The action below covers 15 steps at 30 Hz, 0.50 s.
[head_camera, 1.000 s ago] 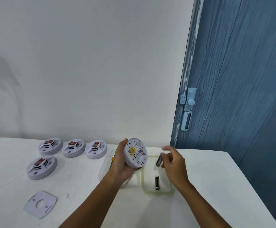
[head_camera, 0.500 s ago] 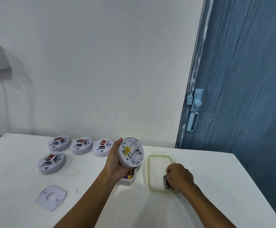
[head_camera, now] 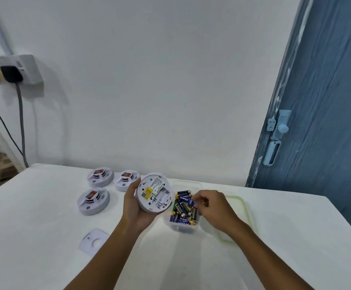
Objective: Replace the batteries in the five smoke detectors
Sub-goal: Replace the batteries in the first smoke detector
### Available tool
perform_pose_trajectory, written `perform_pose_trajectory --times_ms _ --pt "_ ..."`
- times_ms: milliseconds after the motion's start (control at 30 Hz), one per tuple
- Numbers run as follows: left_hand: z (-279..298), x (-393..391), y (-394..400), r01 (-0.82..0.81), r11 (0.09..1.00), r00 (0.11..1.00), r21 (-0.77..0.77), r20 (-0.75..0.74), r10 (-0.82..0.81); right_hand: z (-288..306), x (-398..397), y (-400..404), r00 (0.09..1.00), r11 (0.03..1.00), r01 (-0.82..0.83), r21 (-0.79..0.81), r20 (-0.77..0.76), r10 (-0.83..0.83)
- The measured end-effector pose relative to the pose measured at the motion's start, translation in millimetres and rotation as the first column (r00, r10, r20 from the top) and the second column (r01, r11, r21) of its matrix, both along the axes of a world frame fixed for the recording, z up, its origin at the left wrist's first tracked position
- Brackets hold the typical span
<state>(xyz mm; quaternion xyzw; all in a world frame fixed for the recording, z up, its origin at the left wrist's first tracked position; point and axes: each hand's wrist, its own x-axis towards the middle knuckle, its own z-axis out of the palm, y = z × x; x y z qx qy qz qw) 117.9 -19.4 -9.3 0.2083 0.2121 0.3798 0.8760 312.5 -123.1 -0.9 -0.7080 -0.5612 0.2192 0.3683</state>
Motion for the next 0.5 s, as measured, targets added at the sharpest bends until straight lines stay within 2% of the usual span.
perform_pose_trajectory --times_ms 67,167,333,400,500 --pt "-3 -2 3 0.005 1.0 1.0 -0.023 0.022 -0.005 0 -12 11 0.998 0.999 -0.025 -0.024 0.058 0.027" --pt "-6 -2 6 0.007 0.999 0.999 -0.044 0.048 -0.005 1 -24 25 0.964 0.982 -0.076 -0.172 0.239 0.116" --pt "-8 -3 10 0.029 0.997 0.999 -0.072 0.033 -0.027 -2 -36 43 0.781 0.899 -0.044 -0.435 0.546 0.302" --pt "-8 -4 11 0.033 0.994 0.999 -0.108 0.022 -0.031 -4 -39 47 0.684 0.886 -0.022 -0.463 0.639 0.351" --pt "-10 -5 13 0.033 0.992 0.999 -0.122 0.0 -0.033 -6 -42 49 0.612 0.886 -0.019 -0.462 0.695 0.376"
